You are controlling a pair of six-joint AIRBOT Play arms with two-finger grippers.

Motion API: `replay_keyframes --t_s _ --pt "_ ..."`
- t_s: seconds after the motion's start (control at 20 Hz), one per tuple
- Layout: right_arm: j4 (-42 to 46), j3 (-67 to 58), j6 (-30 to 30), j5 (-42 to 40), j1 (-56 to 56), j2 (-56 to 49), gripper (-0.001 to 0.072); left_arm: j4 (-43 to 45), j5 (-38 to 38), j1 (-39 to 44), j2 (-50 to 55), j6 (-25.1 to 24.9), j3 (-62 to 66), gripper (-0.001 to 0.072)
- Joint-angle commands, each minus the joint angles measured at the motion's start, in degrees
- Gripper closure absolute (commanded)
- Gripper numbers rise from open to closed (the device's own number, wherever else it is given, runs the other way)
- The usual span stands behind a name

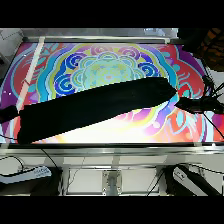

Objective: Fold the clothes and pants, and hang the long-sleeved shirts on hangers.

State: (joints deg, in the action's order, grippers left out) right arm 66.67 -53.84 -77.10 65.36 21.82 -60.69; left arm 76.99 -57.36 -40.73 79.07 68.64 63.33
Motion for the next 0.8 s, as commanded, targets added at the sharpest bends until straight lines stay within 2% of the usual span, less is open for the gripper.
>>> replay_keyframes --t_s 0.0,0.1,0.25,0.75 --pt "-3.02 0.0 -0.2 -0.2 -0.07 0.04 0.0345 -2.21 12.37 5.14 3.41 0.48 0.07 0.0348" --pt "-4.09 0.0 -0.2 -0.26 -0.07 0.04 0.0345 3.93 15.41 7.04 4.52 4.66 0.07 0.0348" --pt "-4.17 0.0 -0.2 -0.28 -0.07 0.04 0.0345 13.46 16.02 7.87 5.16 10.86 0.07 0.0348" --pt "-4.13 0.0 -0.2 -0.5 -0.07 0.04 0.0345 12.98 12.39 7.04 8.04 10.88 0.07 0.037"
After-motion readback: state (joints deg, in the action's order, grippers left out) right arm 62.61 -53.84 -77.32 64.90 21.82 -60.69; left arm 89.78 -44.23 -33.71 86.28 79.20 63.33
